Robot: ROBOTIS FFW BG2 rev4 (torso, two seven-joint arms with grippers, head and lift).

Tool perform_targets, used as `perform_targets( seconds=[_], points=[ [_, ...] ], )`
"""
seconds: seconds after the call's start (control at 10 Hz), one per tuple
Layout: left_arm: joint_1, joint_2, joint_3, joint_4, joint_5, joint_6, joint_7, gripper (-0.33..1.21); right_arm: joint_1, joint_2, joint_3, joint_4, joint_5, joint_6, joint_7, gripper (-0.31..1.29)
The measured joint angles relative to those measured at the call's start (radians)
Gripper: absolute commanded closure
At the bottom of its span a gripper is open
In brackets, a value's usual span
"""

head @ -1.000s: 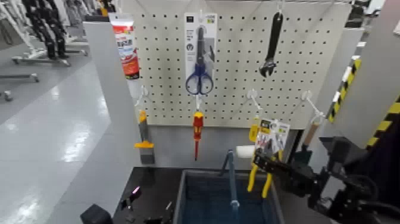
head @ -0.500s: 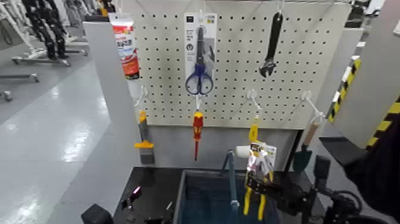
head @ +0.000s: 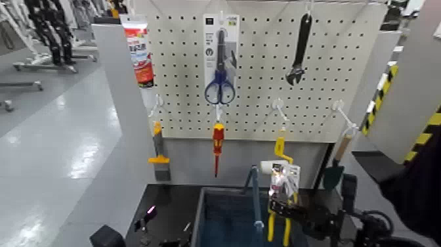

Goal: Put the yellow pliers into the crate.

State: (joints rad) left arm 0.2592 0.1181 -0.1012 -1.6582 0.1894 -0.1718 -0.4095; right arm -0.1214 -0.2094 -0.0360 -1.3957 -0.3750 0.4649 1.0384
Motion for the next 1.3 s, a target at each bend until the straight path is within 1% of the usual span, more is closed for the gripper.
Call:
perform_targets(
  seconds=[0.1,0.2,0.3,0.4,0.5,1.1,1.2,1.3],
  points=[
    [0.000,0.000,0.000,0.000,0.001,0.000,0.000,0.12,-0.003,-0.001,0.003,0.000,0.007,0.004,-0.004,0.67],
    [-0.001,0.000,-0.001,0.000,0.001,0.000,0.000,0.12,-0.005,-0.001,0.004,0.000,0.010,0.009,-0.007,0.42],
    [-0.002,0.001,-0.001,0.000,0.001,0.000,0.000,0.12,-0.007,-0.001,0.005,0.000,0.011,0.012,-0.007,0.27],
    [-0.002,0.001,-0.001,0.000,0.001,0.000,0.000,0.12,-0.008,-0.002,0.005,-0.001,0.011,0.014,-0.008,0.07],
    [-0.002,0.001,-0.002,0.000,0.002,0.000,0.000,0.12,-0.009,-0.002,0.003,-0.003,0.011,0.014,-0.008,0.05],
    [-0.002,0.002,-0.001,0.000,0.002,0.000,-0.002,0.12,-0.005,0.000,-0.003,-0.029,0.005,-0.003,-0.016,0.05],
    [-0.002,0.002,0.000,0.000,0.002,0.000,-0.002,0.12,0.005,0.006,-0.011,-0.052,0.006,-0.014,-0.042,0.05],
    [-0.002,0.002,0.000,0.000,0.002,0.000,-0.002,0.12,0.025,0.014,-0.023,-0.093,0.023,-0.033,-0.089,0.05]
  ],
)
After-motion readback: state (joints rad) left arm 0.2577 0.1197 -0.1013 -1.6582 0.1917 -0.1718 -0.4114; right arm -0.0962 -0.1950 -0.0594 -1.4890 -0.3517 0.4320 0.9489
